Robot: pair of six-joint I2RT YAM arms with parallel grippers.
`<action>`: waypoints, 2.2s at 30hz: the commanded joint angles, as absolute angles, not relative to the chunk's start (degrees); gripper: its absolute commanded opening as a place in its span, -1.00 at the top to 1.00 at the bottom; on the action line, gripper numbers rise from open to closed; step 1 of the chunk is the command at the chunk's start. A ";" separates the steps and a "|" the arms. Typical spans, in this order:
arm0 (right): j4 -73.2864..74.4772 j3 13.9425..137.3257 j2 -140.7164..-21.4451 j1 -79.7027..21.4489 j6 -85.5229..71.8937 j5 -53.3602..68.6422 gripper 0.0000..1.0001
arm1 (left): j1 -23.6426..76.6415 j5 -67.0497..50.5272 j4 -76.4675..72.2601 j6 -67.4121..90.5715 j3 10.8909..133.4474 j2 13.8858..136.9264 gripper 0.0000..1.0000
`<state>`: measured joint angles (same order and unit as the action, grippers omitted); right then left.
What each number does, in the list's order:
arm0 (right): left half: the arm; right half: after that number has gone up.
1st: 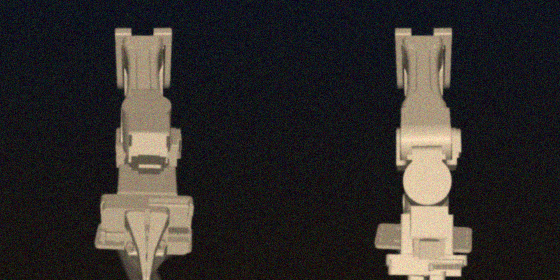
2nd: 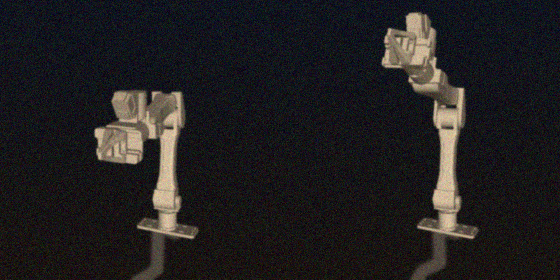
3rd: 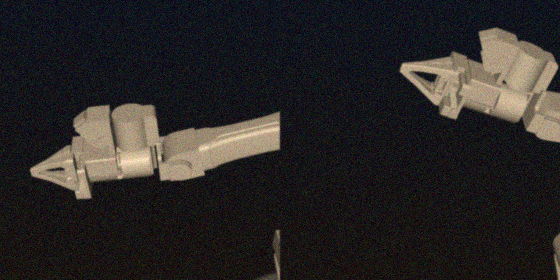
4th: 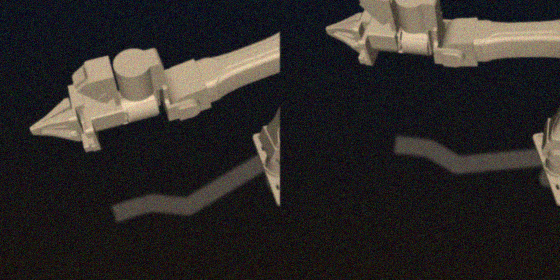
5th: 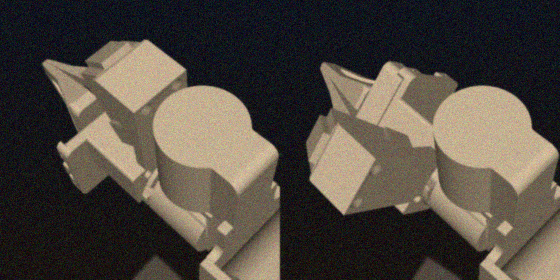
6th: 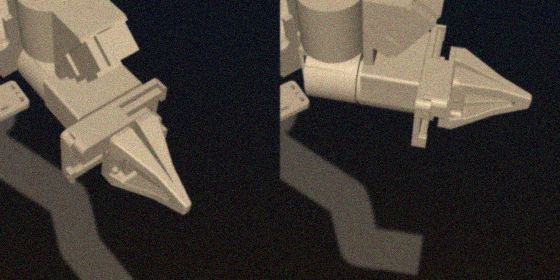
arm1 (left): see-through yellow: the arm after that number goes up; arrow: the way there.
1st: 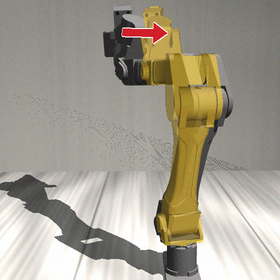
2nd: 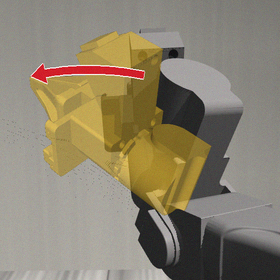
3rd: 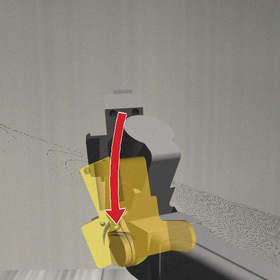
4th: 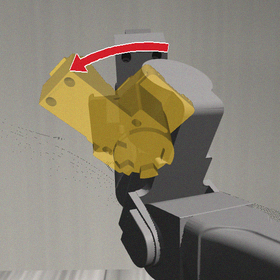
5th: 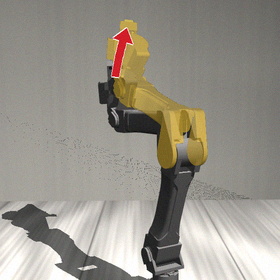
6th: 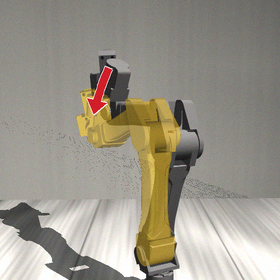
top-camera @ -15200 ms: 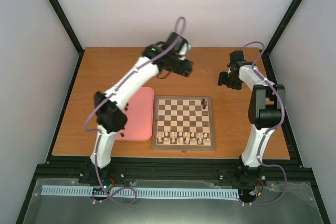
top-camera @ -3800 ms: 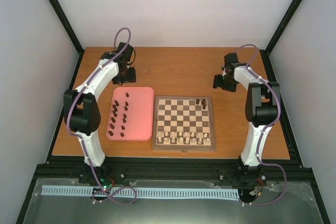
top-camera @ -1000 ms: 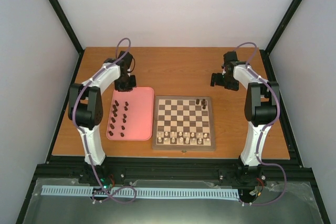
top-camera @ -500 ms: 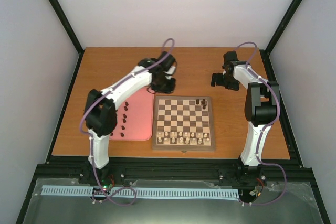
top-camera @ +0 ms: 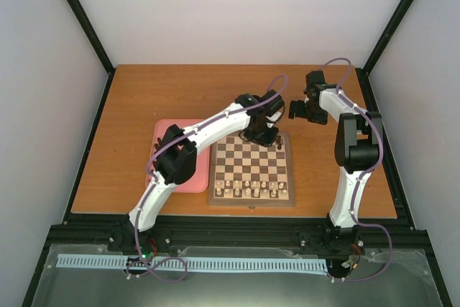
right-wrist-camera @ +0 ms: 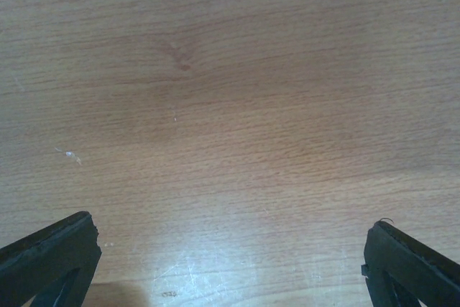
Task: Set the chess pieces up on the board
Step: Place the chess piece on the chessboard.
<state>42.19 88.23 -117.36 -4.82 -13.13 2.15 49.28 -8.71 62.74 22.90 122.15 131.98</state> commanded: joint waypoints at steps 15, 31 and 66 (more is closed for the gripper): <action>41.23 87.32 -114.73 -5.19 -13.36 2.22 -1.00 | 50.80 -10.86 66.76 21.28 130.93 139.15 0.98; 41.05 87.45 -115.22 -5.19 -13.27 2.35 -1.00 | 50.80 -10.48 68.29 20.64 135.06 142.05 0.98; 41.05 87.15 -115.29 -5.19 -13.07 2.46 -1.00 | 50.78 -9.36 68.88 20.46 136.14 142.87 0.61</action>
